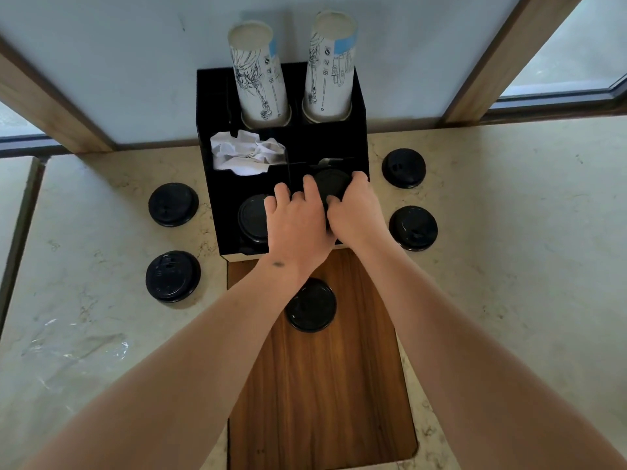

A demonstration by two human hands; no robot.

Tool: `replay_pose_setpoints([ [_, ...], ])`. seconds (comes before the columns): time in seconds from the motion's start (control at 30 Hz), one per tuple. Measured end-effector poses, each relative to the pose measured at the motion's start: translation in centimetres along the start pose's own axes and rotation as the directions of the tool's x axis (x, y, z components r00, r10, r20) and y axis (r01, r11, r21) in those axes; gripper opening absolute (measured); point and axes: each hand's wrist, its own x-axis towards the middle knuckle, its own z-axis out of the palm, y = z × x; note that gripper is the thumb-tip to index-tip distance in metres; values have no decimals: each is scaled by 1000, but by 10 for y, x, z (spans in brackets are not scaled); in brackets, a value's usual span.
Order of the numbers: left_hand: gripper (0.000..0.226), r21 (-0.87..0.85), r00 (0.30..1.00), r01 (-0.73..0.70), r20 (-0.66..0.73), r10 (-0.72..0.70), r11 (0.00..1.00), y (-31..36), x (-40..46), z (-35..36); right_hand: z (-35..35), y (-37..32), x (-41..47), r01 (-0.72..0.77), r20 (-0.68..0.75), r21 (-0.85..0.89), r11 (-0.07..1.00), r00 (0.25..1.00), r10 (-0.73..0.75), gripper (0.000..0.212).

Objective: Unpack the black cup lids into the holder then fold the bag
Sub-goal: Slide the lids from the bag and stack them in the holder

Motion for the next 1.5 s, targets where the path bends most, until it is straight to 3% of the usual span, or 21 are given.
replay_pose_setpoints([
  [0.2,46,50,996,29,77,-33,998,-1,0,5,12,3,10,52,46,-215,975,998,-43,46],
  [0.33,57,149,994,-13,112,-3,989,-1,-3,13,19,14,11,67,97,-305,950,995,-39,57],
  [0.5,63,144,992,-36,126,18,989,-3,-3,14,17,12,4,85,121,-336,938,992,-47,63],
  [0.6,67,8,996,-85,-12,86,996,-8,-12,2,6,-5,-13,161,25,-389,907,986,-165,68],
  [0.7,59,-182,961,-160,-253,111,970,-27,-37,-10,-6,-15,-40,232,-135,-297,926,950,-282,64],
  [0.77,45,-337,948,-97,-319,-16,937,-47,-65,-12,-8,-6,-62,262,-183,-211,942,936,-301,54],
  [0.87,32,-555,915,192,-198,-353,809,-88,-112,-8,4,19,-100,292,-135,-175,940,939,-317,33],
  [0.97,32,-618,718,532,-34,-695,579,-146,-131,-11,39,36,-129,312,22,-147,939,950,-312,22],
  [1.03,49,-532,673,659,100,-733,533,-178,-129,-14,62,40,-139,290,104,-132,948,955,-277,21],
  [1.1,69,-411,729,668,196,-655,621,-195,-124,-16,76,43,-141,261,145,-193,946,961,-236,25],
  [1.2,84,-296,827,562,224,-516,772,-201,-111,-11,79,51,-138,195,131,-363,911,979,-157,40],
  [1.37,83,-113,873,453,257,-415,884,-204,-85,0,73,61,-132,181,92,-414,892,983,-157,47],
  [1.5,79,-100,865,469,252,-433,878,-196,-86,-1,69,66,-128,179,98,-424,888,984,-151,56],
])
